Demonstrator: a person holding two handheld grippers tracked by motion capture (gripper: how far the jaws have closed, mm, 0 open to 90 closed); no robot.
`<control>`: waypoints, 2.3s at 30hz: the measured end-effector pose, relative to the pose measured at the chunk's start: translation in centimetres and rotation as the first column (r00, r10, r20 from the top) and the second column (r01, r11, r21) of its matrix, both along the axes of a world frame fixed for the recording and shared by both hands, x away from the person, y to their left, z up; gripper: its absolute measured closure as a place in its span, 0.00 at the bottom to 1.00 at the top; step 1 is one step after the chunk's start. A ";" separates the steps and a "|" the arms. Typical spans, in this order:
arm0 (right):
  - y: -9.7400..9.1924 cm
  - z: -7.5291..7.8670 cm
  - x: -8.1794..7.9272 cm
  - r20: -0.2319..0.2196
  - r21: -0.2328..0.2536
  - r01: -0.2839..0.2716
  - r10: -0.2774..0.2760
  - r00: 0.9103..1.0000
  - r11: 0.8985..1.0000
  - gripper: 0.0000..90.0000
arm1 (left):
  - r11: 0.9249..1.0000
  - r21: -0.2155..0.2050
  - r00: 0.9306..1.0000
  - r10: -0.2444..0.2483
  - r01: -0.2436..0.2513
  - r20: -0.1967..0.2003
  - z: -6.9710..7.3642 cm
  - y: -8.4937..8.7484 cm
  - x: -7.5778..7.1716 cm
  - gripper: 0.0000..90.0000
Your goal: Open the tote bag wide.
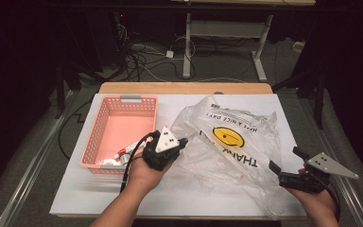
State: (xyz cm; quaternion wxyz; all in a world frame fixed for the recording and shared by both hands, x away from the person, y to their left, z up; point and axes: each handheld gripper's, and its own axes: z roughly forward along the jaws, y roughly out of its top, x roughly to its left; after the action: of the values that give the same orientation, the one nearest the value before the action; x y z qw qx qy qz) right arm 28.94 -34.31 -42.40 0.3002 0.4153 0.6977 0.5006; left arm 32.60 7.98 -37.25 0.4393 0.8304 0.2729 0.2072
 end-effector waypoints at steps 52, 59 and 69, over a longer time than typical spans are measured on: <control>-3.5 -2.5 19.0 -0.298 -0.136 0.254 -0.284 0.911 0.958 0.99 | 0.989 -0.149 0.982 -0.051 0.023 -0.184 -4.3 2.9 -3.1 0.00; -6.5 -2.3 14.6 -0.255 -0.112 0.324 -0.343 0.904 0.939 0.99 | 0.988 -0.154 0.985 -0.030 0.003 -0.172 -3.8 3.1 -2.7 0.00; -8.7 -2.9 8.0 -0.222 -0.114 0.343 -0.361 0.906 0.932 0.89 | 0.983 -0.179 0.987 0.008 -0.037 -0.158 -3.8 4.9 -2.5 0.00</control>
State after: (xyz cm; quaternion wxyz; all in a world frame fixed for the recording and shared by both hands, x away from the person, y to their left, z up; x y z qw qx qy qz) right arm 36.90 -42.99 -45.28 0.3141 0.5805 0.6598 0.3591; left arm 30.07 12.91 -41.09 0.4879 0.7975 0.3339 0.1205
